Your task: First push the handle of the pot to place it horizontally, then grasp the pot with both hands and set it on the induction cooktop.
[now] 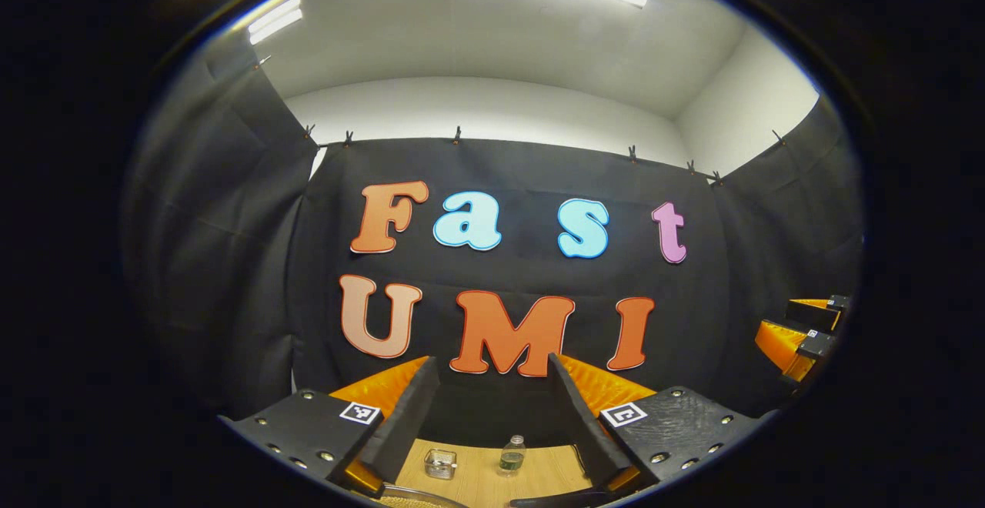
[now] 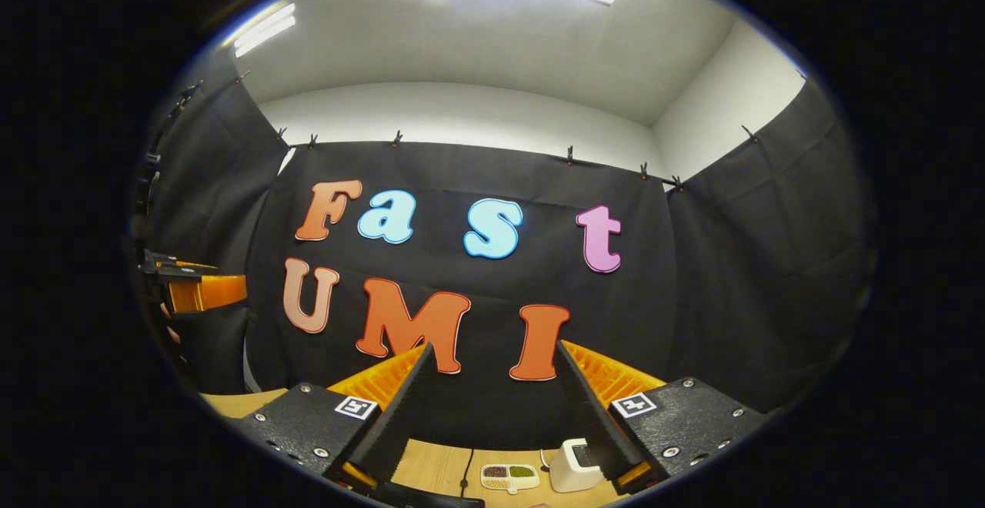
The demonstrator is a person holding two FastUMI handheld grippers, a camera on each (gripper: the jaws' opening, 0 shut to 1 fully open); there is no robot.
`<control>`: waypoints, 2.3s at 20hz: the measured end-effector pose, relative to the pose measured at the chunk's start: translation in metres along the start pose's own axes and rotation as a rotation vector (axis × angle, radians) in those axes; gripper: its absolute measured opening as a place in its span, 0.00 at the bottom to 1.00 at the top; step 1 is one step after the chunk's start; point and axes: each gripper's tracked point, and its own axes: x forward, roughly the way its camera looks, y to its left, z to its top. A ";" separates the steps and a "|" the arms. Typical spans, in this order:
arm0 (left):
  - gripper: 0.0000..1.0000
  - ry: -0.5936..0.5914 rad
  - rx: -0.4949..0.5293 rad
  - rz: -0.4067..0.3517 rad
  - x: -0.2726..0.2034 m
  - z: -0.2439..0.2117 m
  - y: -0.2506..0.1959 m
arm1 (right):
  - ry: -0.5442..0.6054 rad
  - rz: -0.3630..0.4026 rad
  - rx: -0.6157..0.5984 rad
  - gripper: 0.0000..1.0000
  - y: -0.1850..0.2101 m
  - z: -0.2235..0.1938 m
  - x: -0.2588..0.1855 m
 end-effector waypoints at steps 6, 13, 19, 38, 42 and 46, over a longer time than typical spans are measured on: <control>0.87 0.048 0.052 0.062 -0.019 -0.017 0.012 | 0.047 -0.007 0.037 0.95 -0.004 -0.025 -0.007; 0.62 0.269 0.102 0.137 -0.044 -0.086 0.024 | 0.078 0.085 0.084 0.95 0.017 -0.046 -0.026; 0.28 0.505 0.248 0.225 -0.090 -0.158 0.034 | 0.098 0.161 0.103 0.95 0.010 -0.068 -0.032; 0.05 1.390 0.193 0.095 -0.279 -0.390 0.099 | 0.243 0.070 0.060 0.95 0.017 -0.150 -0.056; 0.03 1.483 0.216 0.043 -0.297 -0.417 0.113 | 0.268 0.054 0.047 0.95 0.030 -0.157 -0.064; 0.03 1.556 0.259 -0.008 -0.311 -0.441 0.122 | 0.290 0.037 0.023 0.95 0.038 -0.163 -0.073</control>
